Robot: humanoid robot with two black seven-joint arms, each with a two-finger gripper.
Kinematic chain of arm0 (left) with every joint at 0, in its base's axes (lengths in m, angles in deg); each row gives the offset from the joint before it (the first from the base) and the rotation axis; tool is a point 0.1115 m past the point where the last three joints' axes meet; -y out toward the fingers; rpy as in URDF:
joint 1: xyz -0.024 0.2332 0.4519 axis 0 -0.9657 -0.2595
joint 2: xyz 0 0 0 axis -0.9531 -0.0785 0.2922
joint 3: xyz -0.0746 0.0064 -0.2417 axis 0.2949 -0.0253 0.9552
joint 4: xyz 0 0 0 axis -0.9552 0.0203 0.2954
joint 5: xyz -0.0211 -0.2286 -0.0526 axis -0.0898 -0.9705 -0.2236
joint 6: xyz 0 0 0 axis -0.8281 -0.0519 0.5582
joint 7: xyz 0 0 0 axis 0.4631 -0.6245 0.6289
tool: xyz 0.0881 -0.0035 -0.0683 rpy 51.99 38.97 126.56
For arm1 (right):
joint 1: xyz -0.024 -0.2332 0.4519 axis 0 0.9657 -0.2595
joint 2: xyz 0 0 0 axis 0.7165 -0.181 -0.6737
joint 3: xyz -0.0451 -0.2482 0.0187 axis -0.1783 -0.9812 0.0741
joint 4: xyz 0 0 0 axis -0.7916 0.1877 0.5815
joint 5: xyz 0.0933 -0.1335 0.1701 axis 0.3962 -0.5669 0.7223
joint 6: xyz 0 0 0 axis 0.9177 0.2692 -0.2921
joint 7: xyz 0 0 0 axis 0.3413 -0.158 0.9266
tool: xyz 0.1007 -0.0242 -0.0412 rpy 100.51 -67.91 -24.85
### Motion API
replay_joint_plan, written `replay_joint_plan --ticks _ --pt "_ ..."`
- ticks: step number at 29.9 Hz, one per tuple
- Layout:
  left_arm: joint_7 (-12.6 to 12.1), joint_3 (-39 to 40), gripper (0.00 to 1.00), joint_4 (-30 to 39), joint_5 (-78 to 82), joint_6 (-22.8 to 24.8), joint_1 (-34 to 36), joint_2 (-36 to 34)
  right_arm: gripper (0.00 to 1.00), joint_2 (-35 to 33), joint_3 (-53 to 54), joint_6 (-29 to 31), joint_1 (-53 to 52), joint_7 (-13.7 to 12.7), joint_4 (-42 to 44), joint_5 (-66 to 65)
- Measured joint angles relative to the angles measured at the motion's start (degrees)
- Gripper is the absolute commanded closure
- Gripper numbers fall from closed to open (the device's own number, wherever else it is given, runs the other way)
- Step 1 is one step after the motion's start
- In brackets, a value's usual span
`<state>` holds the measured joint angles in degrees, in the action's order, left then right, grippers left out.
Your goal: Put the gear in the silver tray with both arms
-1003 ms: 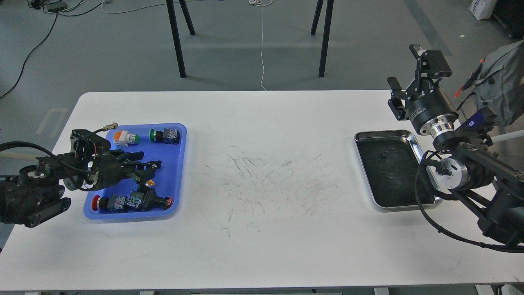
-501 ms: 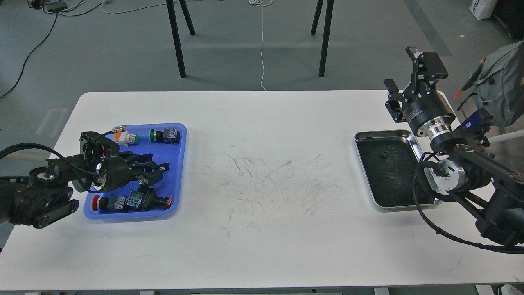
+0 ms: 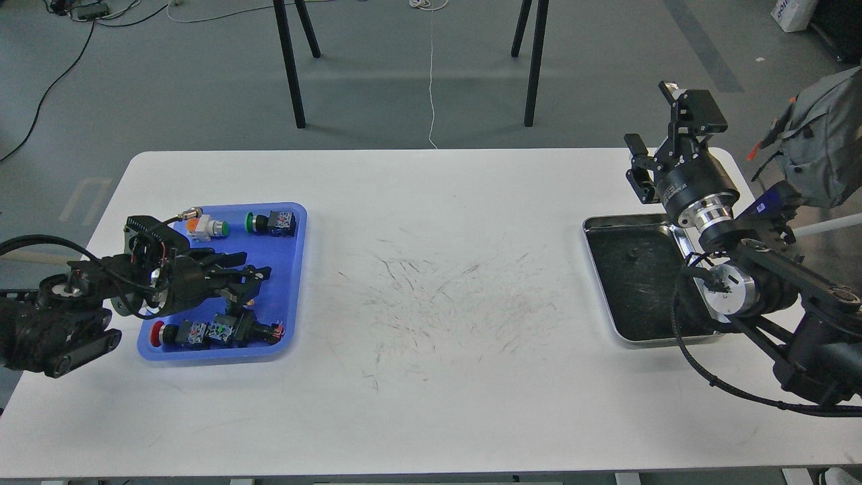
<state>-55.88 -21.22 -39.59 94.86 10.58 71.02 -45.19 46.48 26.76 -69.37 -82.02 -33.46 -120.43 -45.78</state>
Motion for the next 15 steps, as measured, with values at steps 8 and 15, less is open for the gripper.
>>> replay_joint_plan --ticks 8,15 --pt "0.0 0.0 0.45 0.0 0.1 -0.1 -0.4 0.0 0.05 0.1 -0.2 0.0 0.0 0.0 0.0 -0.1" --pt "0.0 0.1 0.51 -0.1 0.0 -0.2 -0.5 0.1 0.05 0.1 -0.2 0.0 0.0 0.0 0.0 -0.1"
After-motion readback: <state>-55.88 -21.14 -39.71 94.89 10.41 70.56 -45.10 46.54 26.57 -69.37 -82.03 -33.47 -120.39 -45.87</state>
